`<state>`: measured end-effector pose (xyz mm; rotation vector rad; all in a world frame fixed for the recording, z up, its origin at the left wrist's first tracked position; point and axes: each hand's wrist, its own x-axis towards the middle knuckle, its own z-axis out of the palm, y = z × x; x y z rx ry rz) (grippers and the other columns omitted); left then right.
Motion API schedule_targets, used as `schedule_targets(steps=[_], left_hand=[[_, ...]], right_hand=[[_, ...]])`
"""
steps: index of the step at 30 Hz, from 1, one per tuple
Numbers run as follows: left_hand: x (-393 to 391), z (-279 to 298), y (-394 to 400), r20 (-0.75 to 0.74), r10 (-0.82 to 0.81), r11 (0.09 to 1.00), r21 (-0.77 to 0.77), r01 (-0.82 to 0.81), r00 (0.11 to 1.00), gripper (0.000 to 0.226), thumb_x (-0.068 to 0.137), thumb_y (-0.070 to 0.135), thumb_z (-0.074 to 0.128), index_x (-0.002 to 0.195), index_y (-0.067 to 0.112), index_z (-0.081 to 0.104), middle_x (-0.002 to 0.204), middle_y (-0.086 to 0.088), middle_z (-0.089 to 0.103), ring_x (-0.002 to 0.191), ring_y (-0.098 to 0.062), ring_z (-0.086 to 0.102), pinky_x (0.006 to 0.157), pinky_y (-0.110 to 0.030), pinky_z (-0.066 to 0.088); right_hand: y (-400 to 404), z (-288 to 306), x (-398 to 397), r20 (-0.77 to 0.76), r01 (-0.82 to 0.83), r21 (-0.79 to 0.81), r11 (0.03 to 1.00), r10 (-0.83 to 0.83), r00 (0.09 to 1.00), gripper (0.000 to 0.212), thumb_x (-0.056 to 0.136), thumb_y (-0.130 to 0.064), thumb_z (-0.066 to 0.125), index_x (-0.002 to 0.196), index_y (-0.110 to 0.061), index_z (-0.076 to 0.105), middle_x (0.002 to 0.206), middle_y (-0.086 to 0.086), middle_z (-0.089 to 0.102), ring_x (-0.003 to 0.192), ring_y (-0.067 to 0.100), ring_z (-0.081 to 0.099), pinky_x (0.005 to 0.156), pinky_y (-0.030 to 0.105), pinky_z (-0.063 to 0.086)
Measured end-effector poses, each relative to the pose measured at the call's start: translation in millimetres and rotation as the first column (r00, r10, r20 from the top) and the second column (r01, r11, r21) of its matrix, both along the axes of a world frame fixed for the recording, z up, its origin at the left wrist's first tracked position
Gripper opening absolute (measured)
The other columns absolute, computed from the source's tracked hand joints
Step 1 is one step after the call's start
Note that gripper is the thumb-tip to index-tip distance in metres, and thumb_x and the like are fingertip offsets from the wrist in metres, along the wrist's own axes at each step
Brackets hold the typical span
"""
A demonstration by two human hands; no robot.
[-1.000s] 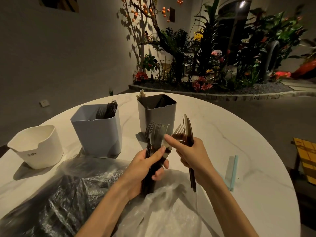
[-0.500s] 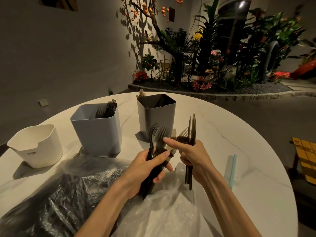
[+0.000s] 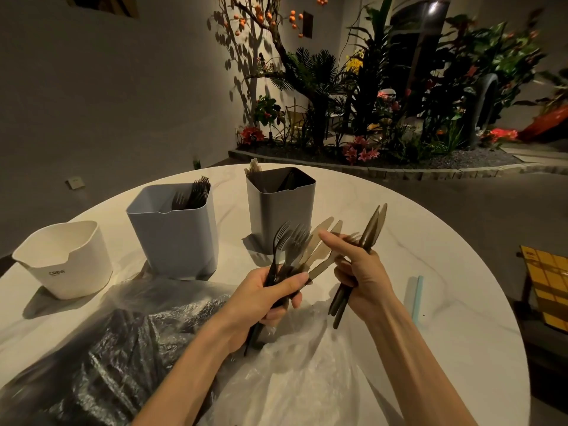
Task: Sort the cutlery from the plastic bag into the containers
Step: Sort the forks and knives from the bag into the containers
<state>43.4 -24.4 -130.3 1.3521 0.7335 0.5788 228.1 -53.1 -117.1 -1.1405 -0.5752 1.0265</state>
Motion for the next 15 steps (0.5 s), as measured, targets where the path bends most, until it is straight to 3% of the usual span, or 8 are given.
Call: schedule_targets(steps=[4, 9, 11, 15], left_hand=[[-2, 0, 1, -0.051, -0.019, 1.000, -0.003, 0.018, 0.999, 0.037, 0.094, 0.035, 0.066, 0.114, 0.004, 0.068, 0.070, -0.003, 0.058, 0.048, -0.009, 0.035, 0.044, -0.019, 0.030], [-3, -3, 1, -0.044, -0.054, 0.998, 0.010, 0.054, 0.998, 0.034, 0.095, 0.035, 0.066, 0.111, 0.005, 0.070, 0.070, -0.005, 0.056, 0.048, -0.010, 0.034, 0.043, -0.019, 0.027], [-4, -3, 2, -0.047, -0.064, 0.998, 0.017, 0.065, 0.997, 0.035, 0.095, 0.036, 0.066, 0.111, 0.005, 0.070, 0.071, -0.005, 0.056, 0.048, -0.011, 0.032, 0.043, -0.019, 0.025], [-5, -6, 3, -0.057, -0.031, 0.999, 0.024, 0.032, 0.998, 0.032, 0.096, 0.035, 0.065, 0.109, 0.007, 0.072, 0.069, -0.005, 0.051, 0.047, -0.011, 0.028, 0.043, -0.021, 0.022]], right_hand=[[-1, 0, 17, -0.066, 0.101, 0.018, 0.995, -0.099, 0.993, 0.012, 0.072, -0.021, 0.089, 0.073, -0.017, 0.078, 0.083, 0.010, 0.050, 0.049, 0.008, 0.026, 0.040, 0.017, 0.026], [-2, 2, 17, 0.127, -0.039, 0.020, 0.999, 0.036, 0.991, 0.035, 0.079, -0.036, 0.083, 0.095, -0.006, 0.078, 0.069, 0.005, 0.041, 0.050, 0.008, 0.026, 0.041, 0.016, 0.026], [-2, 4, 16, 0.167, -0.024, 0.035, 0.999, 0.018, 0.986, 0.030, 0.084, -0.037, 0.078, 0.092, -0.009, 0.080, 0.066, 0.003, 0.043, 0.051, 0.007, 0.029, 0.041, 0.016, 0.026], [-5, 7, 33, -0.121, 0.250, 0.175, 0.952, -0.232, 0.965, 0.026, 0.095, -0.032, 0.067, 0.091, -0.007, 0.073, 0.060, -0.006, 0.037, 0.046, 0.003, 0.028, 0.037, 0.016, 0.023]])
